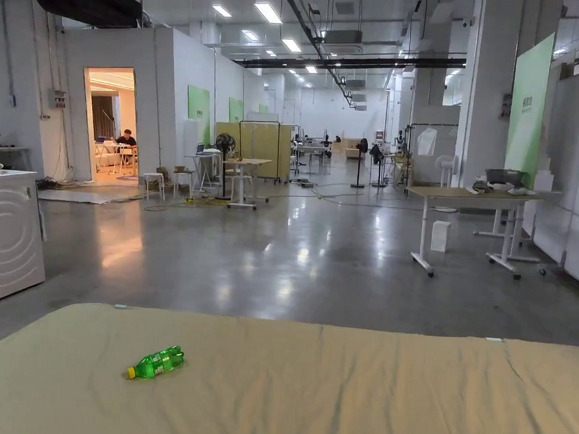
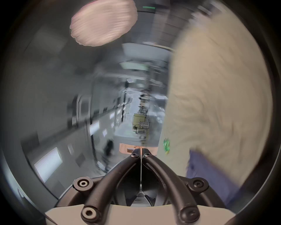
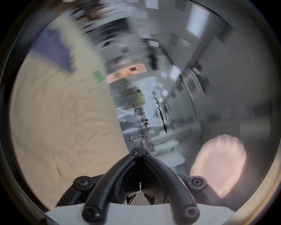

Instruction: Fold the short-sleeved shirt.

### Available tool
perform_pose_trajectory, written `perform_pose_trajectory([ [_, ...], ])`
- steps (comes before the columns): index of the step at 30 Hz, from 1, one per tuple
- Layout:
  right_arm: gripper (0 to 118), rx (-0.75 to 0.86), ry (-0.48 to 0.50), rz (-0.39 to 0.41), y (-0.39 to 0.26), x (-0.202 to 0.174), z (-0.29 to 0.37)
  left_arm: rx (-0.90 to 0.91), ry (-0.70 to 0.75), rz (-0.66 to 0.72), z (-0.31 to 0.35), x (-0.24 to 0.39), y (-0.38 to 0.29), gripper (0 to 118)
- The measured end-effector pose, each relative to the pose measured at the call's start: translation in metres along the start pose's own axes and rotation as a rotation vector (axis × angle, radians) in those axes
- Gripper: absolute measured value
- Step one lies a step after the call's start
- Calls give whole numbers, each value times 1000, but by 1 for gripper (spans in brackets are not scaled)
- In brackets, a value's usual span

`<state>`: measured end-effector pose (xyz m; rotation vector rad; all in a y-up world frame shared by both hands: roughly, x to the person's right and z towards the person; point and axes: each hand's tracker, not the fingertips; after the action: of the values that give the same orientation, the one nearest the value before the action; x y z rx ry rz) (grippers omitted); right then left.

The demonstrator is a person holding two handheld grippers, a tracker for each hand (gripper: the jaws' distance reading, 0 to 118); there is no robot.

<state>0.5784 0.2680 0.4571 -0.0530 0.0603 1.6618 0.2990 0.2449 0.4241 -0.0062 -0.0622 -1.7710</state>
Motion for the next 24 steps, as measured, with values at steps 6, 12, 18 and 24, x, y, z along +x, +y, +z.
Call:
perform_pose_trajectory([
  [6, 0, 175, 158, 209, -4, -40, 25, 160, -237, -76, 19, 56, -3, 0],
  [12, 0, 23, 11, -181, -14, 11, 7, 49, -138, 597, 6, -42, -9, 0],
  [18, 0, -109, -186, -1265, -60, 63, 10, 157, -115, 2035, 10, -95, -89, 0],
  [24, 0, -108, -69, -1504, -66, 47, 24, 127, -77, 1922, 30, -81, -82, 0],
])
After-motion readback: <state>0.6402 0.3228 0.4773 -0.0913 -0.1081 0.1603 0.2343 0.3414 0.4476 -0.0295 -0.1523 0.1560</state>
